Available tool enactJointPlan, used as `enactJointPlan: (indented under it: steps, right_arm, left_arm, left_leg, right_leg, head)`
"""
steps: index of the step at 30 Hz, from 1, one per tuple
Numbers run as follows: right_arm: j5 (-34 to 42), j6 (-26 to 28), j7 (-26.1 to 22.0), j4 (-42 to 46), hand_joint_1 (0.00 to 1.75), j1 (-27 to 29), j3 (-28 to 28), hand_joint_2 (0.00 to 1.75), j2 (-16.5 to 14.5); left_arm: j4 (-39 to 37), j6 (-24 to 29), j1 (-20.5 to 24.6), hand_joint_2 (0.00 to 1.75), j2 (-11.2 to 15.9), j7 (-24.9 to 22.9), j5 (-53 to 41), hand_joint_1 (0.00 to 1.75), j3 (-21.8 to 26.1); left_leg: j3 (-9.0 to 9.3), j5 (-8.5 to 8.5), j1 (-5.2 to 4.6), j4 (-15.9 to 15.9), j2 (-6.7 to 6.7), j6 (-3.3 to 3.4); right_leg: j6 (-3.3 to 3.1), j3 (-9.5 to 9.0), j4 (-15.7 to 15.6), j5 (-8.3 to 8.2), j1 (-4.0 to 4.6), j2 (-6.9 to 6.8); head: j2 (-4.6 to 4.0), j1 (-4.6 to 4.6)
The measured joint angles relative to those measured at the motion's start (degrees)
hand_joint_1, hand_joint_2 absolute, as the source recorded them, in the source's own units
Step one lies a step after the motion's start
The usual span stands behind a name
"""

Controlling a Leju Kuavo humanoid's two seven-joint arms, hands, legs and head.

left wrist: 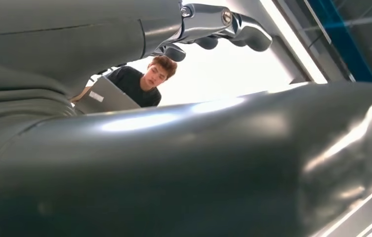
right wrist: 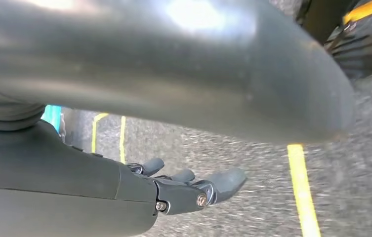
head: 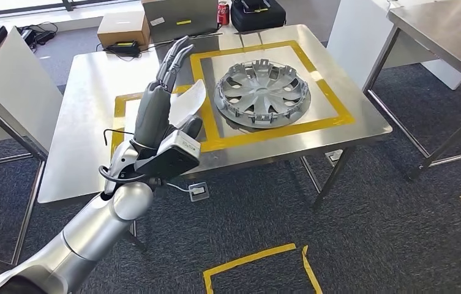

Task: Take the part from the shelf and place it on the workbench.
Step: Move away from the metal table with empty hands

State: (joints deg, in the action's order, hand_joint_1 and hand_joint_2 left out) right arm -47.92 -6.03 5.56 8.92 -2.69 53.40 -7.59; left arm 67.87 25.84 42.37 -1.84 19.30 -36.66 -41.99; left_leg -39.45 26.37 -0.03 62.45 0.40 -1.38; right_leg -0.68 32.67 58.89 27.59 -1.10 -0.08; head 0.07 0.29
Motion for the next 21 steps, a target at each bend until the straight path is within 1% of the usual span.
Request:
enactJointPlan:
  steps: [2,3,4,5,6,7,8,9,10,11,12,13,14,15,16,17,18,19,20,21]
  right_arm:
    - [0.33,0.13,0.13,0.00,0.00,-0.04,0.00,0.00,0.03]
    - [0.43,0.17,0.21,0.00,0.00,-0.06,0.01,0.00,0.03]
    - [0.51,0.20,0.29,0.00,0.00,-0.09,0.01,0.00,0.02]
    - [0.55,0.21,0.39,0.00,0.00,-0.13,0.02,0.00,0.01]
    - [0.58,0.22,0.49,0.00,0.00,-0.17,0.02,0.00,-0.02]
    - [0.60,0.23,0.60,0.00,0.00,-0.23,0.02,0.00,-0.04]
    - [0.60,0.25,0.71,0.00,0.00,-0.27,0.02,0.00,-0.07]
    - [0.60,0.27,0.76,0.00,0.00,-0.29,0.03,0.00,-0.08]
    - [0.60,0.29,0.78,0.00,0.00,-0.31,0.03,0.00,-0.08]
    - [0.58,0.30,0.75,0.00,0.00,-0.29,0.04,0.00,-0.08]
    - [0.55,0.30,0.72,0.00,0.00,-0.23,0.05,0.00,-0.08]
    - [0.50,0.31,0.70,0.00,0.00,-0.19,0.06,0.00,-0.08]
    - [0.45,0.31,0.72,0.00,0.00,-0.14,0.07,0.00,-0.07]
    - [0.38,0.30,0.75,0.00,0.00,-0.10,0.08,0.00,-0.07]
    - [0.33,0.27,0.78,0.00,0.00,-0.11,0.09,0.00,-0.07]
    - [0.29,0.25,0.80,0.00,0.00,-0.11,0.09,0.00,-0.07]
    - [0.26,0.22,0.83,0.00,0.00,-0.11,0.09,0.00,-0.05]
    - [0.26,0.19,0.86,0.00,0.00,-0.10,0.09,0.00,-0.02]
    - [0.25,0.14,0.89,0.00,0.00,-0.08,0.09,0.00,0.03]
    - [0.25,0.08,0.92,0.00,0.00,-0.05,0.09,0.00,0.08]
  left_arm:
    - [-0.55,-0.48,0.63,0.00,-0.18,-0.25,0.05,0.00,-0.26]
    - [-0.95,-0.71,0.99,0.00,-0.35,-0.37,0.19,0.00,-0.42]
    - [-1.39,-0.84,1.33,0.00,-0.52,-0.50,0.34,0.00,-0.57]
    - [-1.83,-0.89,1.65,0.00,-0.69,-0.58,0.50,0.00,-0.70]
    - [-2.23,-0.78,1.99,0.00,-0.85,-0.62,0.60,0.00,-0.79]
    - [-2.62,-0.55,2.40,0.00,-0.96,-0.61,0.63,0.00,-0.82]
    - [-3.01,-0.15,2.84,0.00,-1.05,-0.54,0.66,0.00,-0.81]
    - [-3.44,0.46,3.23,0.00,-1.04,-0.34,0.71,0.00,-0.73]
    - [-4.00,1.11,3.61,0.00,-0.95,-0.05,0.83,0.00,-0.56]
    - [-4.70,1.78,3.91,0.00,-0.76,0.26,0.99,0.00,-0.36]
    - [-5.48,2.40,4.16,0.00,-0.48,0.54,1.17,0.00,-0.11]
    - [-6.32,2.96,4.45,0.00,-0.18,0.78,1.35,0.00,0.15]
    - [-7.12,3.53,4.71,0.00,0.18,0.98,1.52,0.00,0.42]
    - [-7.88,4.12,4.91,0.00,0.59,1.17,1.71,0.00,0.79]
    - [-8.61,4.77,5.03,0.00,1.08,1.38,1.89,0.00,1.21]
    - [-9.29,5.44,4.99,0.00,1.77,1.54,2.05,0.00,1.70]
    - [-9.94,6.13,4.80,0.00,2.52,1.65,2.16,0.00,2.24]
    - [-10.55,6.79,4.53,0.00,3.36,1.75,2.24,0.00,2.77]
    - [-11.12,7.34,4.23,0.00,4.20,1.85,2.34,0.00,3.32]
    - [-11.64,7.71,4.01,0.00,4.97,1.98,2.43,0.00,3.88]
  left_leg:
    - [-1.78,5.75,0.20,6.86,-0.12,-0.49]
    - [-2.26,7.40,0.27,10.23,-0.12,-0.67]
    - [-2.05,7.66,0.33,12.32,-0.12,-0.76]
    - [-0.98,6.74,0.38,12.59,-0.12,-0.78]
    - [1.07,5.25,0.43,10.88,-0.12,-0.74]
    - [3.99,4.26,0.47,7.54,-0.16,-0.63]
    - [7.25,4.21,0.40,3.27,-0.24,-0.46]
    - [9.62,4.57,0.30,-0.18,-0.35,-0.17]
    - [11.08,5.24,0.19,-2.59,-0.48,0.16]
    - [11.46,5.53,0.00,-3.64,-0.56,0.59]
    - [11.04,5.05,-0.07,-3.66,-0.57,1.14]
    - [10.67,4.47,-0.06,-3.84,-0.45,1.65]
    - [10.10,3.70,-0.04,-3.96,-0.33,2.18]
    - [9.42,2.84,0.05,-4.10,-0.21,2.61]
    - [8.59,2.02,0.08,-4.12,-0.11,2.88]
    - [7.65,1.22,0.02,-4.08,-0.08,3.04]
    - [6.68,0.44,-0.06,-3.99,-0.03,3.09]
    - [5.65,-0.29,-0.14,-3.85,0.03,3.06]
    - [4.62,-0.96,-0.20,-3.67,0.08,2.98]
    - [3.68,-1.53,-0.23,-3.48,0.13,2.85]
  right_leg:
    - [-0.32,1.67,0.02,-1.42,-0.01,-0.06]
    - [-0.31,2.58,0.04,-2.14,-0.02,-0.06]
    - [-0.25,3.49,0.08,-2.85,-0.03,-0.06]
    - [-0.14,4.39,0.12,-3.55,-0.05,-0.06]
    - [0.02,5.26,0.16,-4.23,-0.09,-0.05]
    - [0.26,6.00,0.25,-4.91,-0.12,-0.02]
    - [0.57,6.63,0.33,-5.55,-0.09,0.05]
    - [0.94,6.95,0.27,-6.19,-0.08,0.11]
    - [1.35,7.06,0.17,-6.78,-0.05,0.17]
    - [1.78,7.04,-0.09,-7.37,-0.07,0.22]
    - [2.20,6.98,-0.45,-7.97,-0.16,0.23]
    - [2.56,7.18,-0.47,-7.89,-0.27,0.25]
    - [2.81,7.68,0.11,-6.77,-0.37,0.25]
    - [2.99,8.50,1.79,-4.52,-0.42,0.25]
    - [3.08,9.53,4.65,-1.41,-0.43,0.23]
    - [3.17,10.59,8.46,1.54,-0.41,0.23]
    - [3.25,11.35,12.27,3.41,-0.39,0.22]
    - [3.26,11.51,15.09,3.86,-0.34,0.23]
    - [3.18,10.78,16.26,3.11,-0.28,0.23]
    - [3.00,9.02,15.28,1.71,-0.21,0.22]
  head:
    - [0.00,-0.14]
    - [0.00,-0.14]
    - [0.00,-0.15]
    - [0.00,-0.14]
    - [0.00,-0.15]
    - [0.00,-0.15]
    - [0.00,-0.15]
    - [0.00,-0.08]
    - [0.00,-0.08]
    - [0.00,-0.08]
    - [0.00,-0.11]
    - [0.00,-0.20]
    - [0.00,-0.16]
    - [0.00,-0.08]
    - [0.00,0.06]
    - [0.00,0.17]
    - [0.00,0.25]
    - [0.00,0.26]
    - [0.00,0.26]
    - [0.00,0.26]
